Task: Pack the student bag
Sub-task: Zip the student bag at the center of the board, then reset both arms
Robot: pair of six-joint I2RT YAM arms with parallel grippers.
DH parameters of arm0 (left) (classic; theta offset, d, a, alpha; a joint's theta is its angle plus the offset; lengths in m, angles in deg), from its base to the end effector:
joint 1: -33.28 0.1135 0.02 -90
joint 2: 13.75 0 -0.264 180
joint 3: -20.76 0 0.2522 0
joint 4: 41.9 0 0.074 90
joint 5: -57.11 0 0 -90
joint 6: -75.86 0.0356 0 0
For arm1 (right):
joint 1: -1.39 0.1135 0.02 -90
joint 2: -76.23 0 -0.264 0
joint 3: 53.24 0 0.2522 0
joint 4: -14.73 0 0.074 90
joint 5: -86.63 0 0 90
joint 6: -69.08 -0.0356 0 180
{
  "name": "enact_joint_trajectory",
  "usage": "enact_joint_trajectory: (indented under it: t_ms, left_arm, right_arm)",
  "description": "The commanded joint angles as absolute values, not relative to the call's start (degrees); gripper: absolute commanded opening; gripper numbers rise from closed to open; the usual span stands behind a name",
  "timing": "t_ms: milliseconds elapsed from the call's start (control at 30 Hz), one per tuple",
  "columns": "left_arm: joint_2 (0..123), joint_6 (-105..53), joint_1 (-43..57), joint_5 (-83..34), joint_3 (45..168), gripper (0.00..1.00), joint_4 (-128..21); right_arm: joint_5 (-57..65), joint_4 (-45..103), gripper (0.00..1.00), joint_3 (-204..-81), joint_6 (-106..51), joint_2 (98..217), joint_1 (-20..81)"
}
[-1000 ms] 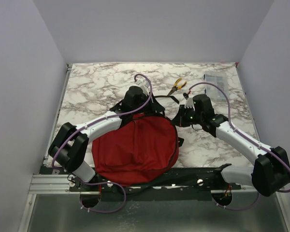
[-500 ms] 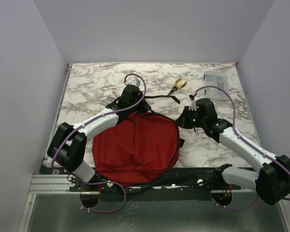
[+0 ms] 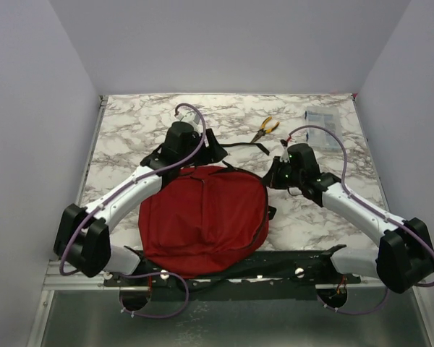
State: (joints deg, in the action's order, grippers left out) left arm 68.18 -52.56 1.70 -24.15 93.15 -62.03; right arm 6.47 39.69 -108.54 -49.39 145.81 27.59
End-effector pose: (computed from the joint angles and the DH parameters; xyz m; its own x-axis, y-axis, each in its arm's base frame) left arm 0.2753 -0.1756 0.2790 -0.7219 -0.2772 -0.6340 0.2316 0.7666 -0.5989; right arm 0.2277 0.1188 0.2297 -0.7629 0.1481 -0.6293 -0.2162 0.8589 0.4642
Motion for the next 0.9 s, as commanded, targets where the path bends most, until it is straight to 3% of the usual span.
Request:
enact_joint_trajectory:
  t_ms: [0, 67, 167, 367, 467, 600, 867]
  left_arm:
    - [58.88, -48.5, 2.16, -22.56, 92.62, 0.77, -65.65]
    - [55.77, -47.93, 2.16, -22.07, 91.76, 0.87, -67.26]
    - [50.06, -47.72, 2.16, -20.62, 89.16, 0.95, -68.31]
    - [38.76, -47.8, 2.33, -20.82, 84.61, 0.98, -71.72]
    - [33.3, -47.06, 2.43, -21.25, 84.46, 0.98, -74.34]
    - [25.46, -44.48, 2.43, -23.72, 85.43, 0.98, -78.18]
    - [12.84, -38.7, 2.51, -34.34, 89.82, 0.98, -84.04]
  right_arm:
    - [-0.63, 39.18, 0.0, -113.93, -46.99, 149.21, 27.02]
    - [-2.83, 39.84, 0.0, -115.2, -46.26, 150.44, 26.75]
    - [-8.59, 41.43, 0.0, -116.82, -44.21, 151.59, 26.53]
    - [-11.38, 42.81, 0.0, -118.89, -42.84, 151.87, 26.44]
    - [-10.29, 45.68, 0.22, -120.7, -42.66, 152.12, 26.43]
    - [-10.93, 49.26, 0.43, -121.97, -41.46, 148.39, 26.41]
    - [-9.24, 58.49, 0.63, -129.15, -37.49, 136.17, 26.44]
